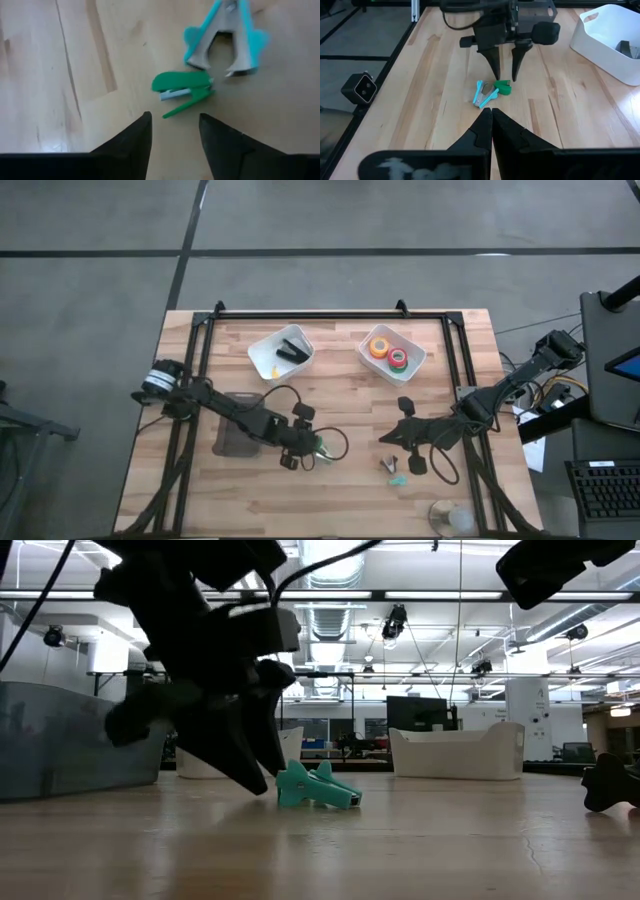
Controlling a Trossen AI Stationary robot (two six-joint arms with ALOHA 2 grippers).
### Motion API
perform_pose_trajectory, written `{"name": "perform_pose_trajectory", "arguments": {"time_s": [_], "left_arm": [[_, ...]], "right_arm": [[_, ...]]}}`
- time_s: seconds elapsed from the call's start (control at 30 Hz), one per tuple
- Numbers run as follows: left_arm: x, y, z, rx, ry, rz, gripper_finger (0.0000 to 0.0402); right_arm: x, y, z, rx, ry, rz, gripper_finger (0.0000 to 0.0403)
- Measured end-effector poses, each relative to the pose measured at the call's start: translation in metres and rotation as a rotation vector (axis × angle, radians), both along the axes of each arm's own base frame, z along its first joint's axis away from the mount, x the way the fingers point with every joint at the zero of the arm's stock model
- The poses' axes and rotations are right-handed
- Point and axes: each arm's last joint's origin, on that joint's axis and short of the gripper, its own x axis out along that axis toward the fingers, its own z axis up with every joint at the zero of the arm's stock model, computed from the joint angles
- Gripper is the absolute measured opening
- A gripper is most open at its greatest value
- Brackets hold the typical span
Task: Pick and place Stapler, Stapler remover, tape
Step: Put the green stapler into the left white bin
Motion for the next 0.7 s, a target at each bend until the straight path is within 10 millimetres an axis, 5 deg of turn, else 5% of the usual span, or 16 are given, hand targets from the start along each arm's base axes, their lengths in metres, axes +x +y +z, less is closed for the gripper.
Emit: {"name": "perform_pose_trajectory", "arguments": {"time_s": [0.7], "left_arm": [[0.0021, -0.0056, -0.0039, -0.026, -0.01, -0.029, 0.0127]], "right_arm": [[0.0, -0.0001, -0.0015, 0.003, -0.006, 0.0, 0.0008]]}}
